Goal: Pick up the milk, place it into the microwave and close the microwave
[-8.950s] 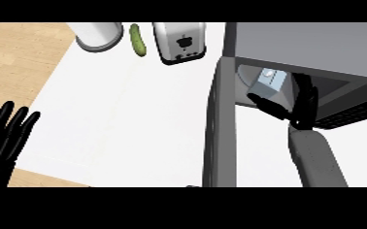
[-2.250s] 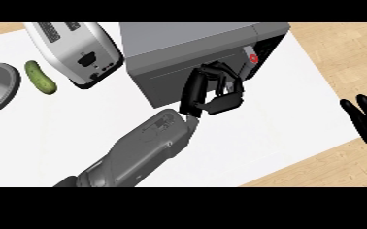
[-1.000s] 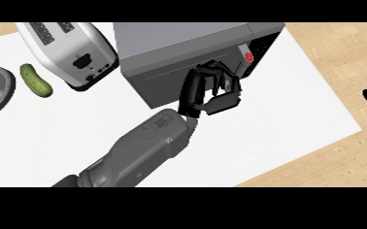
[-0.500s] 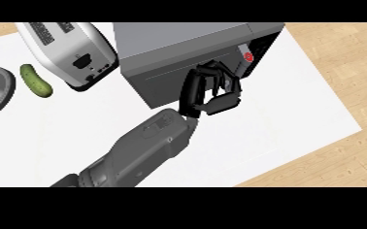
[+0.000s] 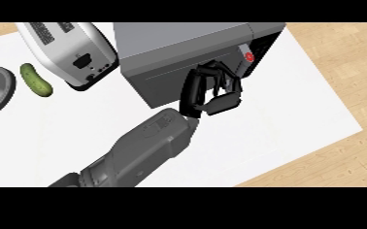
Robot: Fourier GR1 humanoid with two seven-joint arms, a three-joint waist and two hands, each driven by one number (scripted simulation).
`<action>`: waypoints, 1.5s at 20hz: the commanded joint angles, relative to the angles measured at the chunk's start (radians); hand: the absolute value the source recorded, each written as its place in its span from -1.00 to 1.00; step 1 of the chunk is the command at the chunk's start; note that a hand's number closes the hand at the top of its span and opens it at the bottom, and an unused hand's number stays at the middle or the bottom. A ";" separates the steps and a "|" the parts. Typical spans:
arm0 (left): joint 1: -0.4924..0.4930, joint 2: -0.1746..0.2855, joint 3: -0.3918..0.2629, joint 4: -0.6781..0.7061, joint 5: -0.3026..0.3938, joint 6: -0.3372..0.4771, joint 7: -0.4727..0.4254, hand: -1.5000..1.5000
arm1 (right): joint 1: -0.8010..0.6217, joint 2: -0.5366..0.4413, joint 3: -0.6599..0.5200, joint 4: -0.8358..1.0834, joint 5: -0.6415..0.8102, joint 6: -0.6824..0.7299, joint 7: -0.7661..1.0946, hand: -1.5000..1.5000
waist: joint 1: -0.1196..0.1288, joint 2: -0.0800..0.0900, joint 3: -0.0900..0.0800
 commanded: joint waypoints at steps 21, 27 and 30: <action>-0.103 0.000 -0.059 0.189 0.030 0.011 0.041 1.00 | -0.040 -0.071 -0.022 0.003 -0.163 0.064 0.031 -1.00 | -0.008 0.006 0.005; -0.084 0.000 -0.067 0.216 0.070 0.058 0.074 1.00 | -0.034 -0.096 -0.018 -0.011 -0.191 0.078 0.051 -1.00 | 0.016 0.002 0.002; -0.067 0.000 -0.072 0.234 0.091 0.076 0.083 1.00 | -0.020 -0.100 -0.042 -0.013 -0.201 0.073 0.050 -1.00 | 0.032 -0.005 0.001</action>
